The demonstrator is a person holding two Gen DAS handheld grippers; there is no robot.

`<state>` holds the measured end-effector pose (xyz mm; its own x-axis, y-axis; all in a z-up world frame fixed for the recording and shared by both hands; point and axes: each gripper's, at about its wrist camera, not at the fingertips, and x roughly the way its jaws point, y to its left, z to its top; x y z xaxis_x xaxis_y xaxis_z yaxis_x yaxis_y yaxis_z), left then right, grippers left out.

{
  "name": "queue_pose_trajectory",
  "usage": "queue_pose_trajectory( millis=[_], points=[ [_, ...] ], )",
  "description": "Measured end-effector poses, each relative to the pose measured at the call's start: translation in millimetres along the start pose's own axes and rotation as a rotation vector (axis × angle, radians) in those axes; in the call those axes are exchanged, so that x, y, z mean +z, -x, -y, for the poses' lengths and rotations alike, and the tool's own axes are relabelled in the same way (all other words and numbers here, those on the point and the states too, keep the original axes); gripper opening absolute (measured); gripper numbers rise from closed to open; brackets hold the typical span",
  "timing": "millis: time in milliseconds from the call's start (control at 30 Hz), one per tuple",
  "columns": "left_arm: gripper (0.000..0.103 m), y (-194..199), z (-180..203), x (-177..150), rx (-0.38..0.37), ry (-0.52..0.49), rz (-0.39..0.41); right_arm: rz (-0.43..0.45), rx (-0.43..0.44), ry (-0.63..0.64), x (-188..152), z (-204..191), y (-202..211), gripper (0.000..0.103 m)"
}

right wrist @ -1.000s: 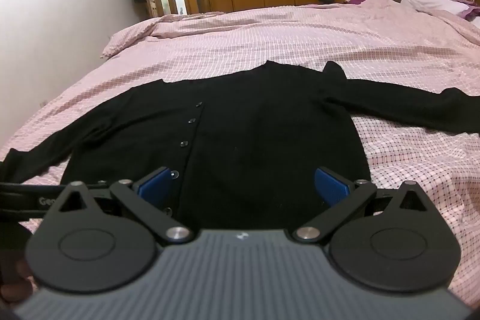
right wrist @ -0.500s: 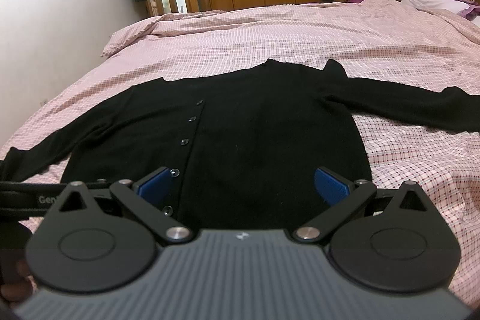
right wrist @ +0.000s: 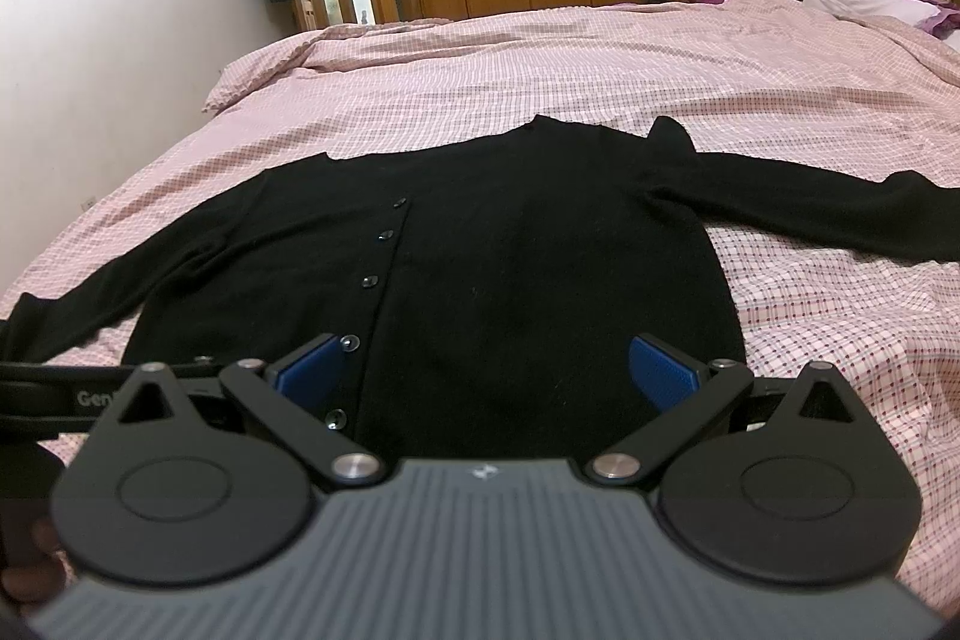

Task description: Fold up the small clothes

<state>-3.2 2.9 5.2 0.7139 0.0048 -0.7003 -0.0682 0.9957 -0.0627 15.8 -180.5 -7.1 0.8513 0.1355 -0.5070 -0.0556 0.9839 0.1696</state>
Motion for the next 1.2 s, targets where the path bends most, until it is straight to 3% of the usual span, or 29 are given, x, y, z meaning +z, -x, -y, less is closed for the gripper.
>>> queue_pose_trajectory(
  millis=[1200],
  points=[
    [0.103,-0.3,-0.3,-0.2,0.001,-0.001,0.0,-0.006,0.002,-0.004,-5.0,-3.6,-1.0,0.103]
  ],
)
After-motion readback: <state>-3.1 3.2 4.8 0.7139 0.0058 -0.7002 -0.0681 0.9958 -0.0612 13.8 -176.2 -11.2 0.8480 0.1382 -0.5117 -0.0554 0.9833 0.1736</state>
